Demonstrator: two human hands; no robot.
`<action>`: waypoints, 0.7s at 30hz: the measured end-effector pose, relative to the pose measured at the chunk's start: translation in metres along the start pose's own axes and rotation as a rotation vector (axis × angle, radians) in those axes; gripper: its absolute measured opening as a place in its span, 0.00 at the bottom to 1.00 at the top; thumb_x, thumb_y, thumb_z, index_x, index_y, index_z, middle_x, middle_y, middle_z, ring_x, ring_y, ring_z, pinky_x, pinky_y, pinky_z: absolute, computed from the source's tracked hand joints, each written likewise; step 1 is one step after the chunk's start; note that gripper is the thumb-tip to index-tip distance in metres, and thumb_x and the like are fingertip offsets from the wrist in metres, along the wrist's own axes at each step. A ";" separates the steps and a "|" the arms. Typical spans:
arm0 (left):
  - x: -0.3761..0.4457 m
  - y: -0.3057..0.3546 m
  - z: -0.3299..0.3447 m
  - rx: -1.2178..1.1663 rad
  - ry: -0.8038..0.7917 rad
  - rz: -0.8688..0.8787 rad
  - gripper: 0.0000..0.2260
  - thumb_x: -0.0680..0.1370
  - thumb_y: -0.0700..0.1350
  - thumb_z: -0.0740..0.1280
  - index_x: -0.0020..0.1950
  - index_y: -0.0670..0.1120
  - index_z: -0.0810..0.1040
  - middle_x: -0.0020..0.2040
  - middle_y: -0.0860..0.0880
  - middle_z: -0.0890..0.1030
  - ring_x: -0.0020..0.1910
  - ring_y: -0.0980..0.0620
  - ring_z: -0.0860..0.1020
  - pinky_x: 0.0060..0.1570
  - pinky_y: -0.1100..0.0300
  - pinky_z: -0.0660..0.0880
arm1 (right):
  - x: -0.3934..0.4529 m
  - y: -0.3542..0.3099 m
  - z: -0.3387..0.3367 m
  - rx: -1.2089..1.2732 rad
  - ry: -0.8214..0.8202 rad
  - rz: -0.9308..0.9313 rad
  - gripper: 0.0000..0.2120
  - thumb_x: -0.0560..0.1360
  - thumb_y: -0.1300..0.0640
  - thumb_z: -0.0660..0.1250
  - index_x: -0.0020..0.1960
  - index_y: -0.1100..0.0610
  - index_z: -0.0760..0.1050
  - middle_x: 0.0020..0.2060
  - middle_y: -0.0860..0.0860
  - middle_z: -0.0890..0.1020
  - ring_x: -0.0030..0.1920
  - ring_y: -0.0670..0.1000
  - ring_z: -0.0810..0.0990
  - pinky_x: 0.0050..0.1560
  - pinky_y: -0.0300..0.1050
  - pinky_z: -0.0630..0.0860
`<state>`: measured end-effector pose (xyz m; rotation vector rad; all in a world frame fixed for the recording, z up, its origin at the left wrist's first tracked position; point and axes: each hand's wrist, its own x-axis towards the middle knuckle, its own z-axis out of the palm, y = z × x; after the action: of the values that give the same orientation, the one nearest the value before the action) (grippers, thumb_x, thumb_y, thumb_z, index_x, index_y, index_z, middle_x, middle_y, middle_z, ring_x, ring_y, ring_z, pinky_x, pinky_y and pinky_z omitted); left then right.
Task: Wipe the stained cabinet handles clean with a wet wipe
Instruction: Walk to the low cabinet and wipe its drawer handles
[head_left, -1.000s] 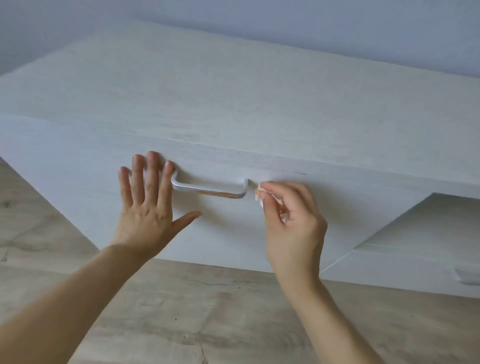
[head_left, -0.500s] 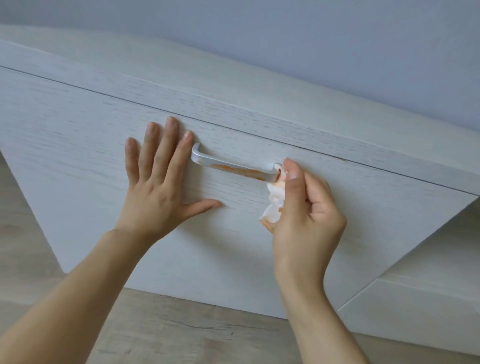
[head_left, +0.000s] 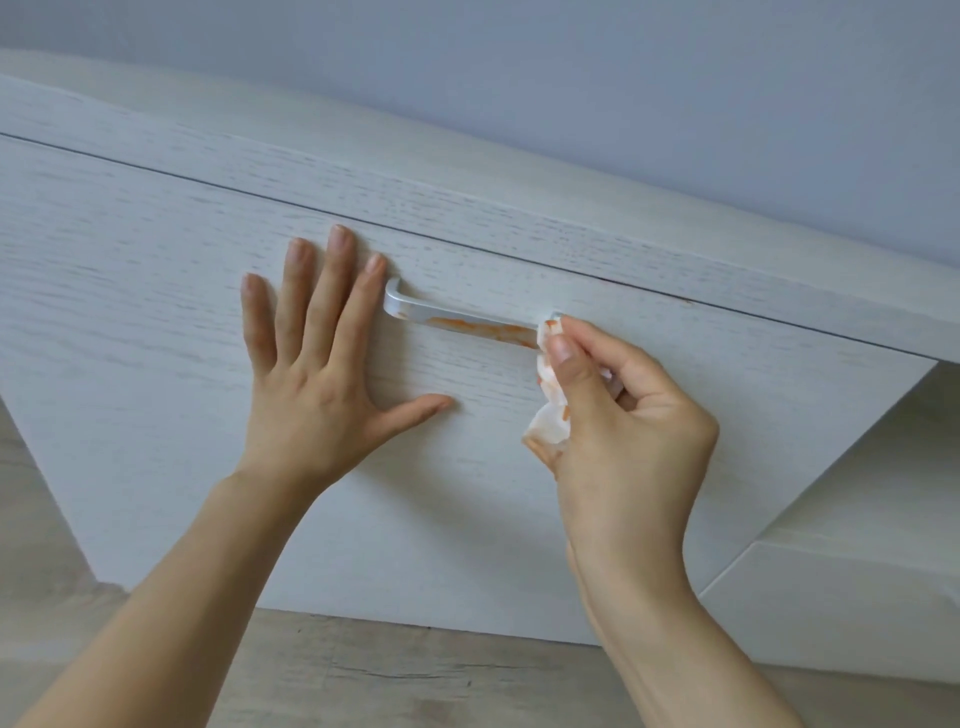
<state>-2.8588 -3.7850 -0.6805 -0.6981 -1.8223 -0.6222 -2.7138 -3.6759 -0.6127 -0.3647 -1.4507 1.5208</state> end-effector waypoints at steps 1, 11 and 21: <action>0.000 0.000 0.000 -0.003 0.001 -0.001 0.45 0.71 0.72 0.60 0.76 0.43 0.53 0.75 0.41 0.55 0.76 0.52 0.41 0.72 0.46 0.38 | 0.001 0.001 0.001 -0.007 0.015 -0.009 0.03 0.72 0.57 0.72 0.41 0.50 0.84 0.31 0.41 0.80 0.33 0.38 0.79 0.23 0.35 0.72; 0.000 0.000 0.001 -0.022 0.011 0.004 0.44 0.72 0.72 0.60 0.77 0.44 0.53 0.75 0.42 0.54 0.76 0.51 0.41 0.72 0.46 0.38 | 0.008 0.010 -0.023 -0.306 -0.004 -0.557 0.09 0.70 0.62 0.73 0.47 0.50 0.80 0.42 0.42 0.80 0.40 0.37 0.78 0.42 0.28 0.71; -0.001 -0.002 0.005 0.003 0.050 0.015 0.45 0.72 0.72 0.62 0.77 0.44 0.53 0.75 0.41 0.55 0.76 0.51 0.43 0.72 0.45 0.39 | 0.027 0.017 -0.016 -0.613 -0.133 -1.137 0.02 0.71 0.69 0.72 0.44 0.65 0.82 0.40 0.56 0.83 0.40 0.55 0.80 0.48 0.38 0.76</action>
<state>-2.8632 -3.7830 -0.6829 -0.6883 -1.7700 -0.6219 -2.7225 -3.6423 -0.6214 0.2205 -1.7403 0.1843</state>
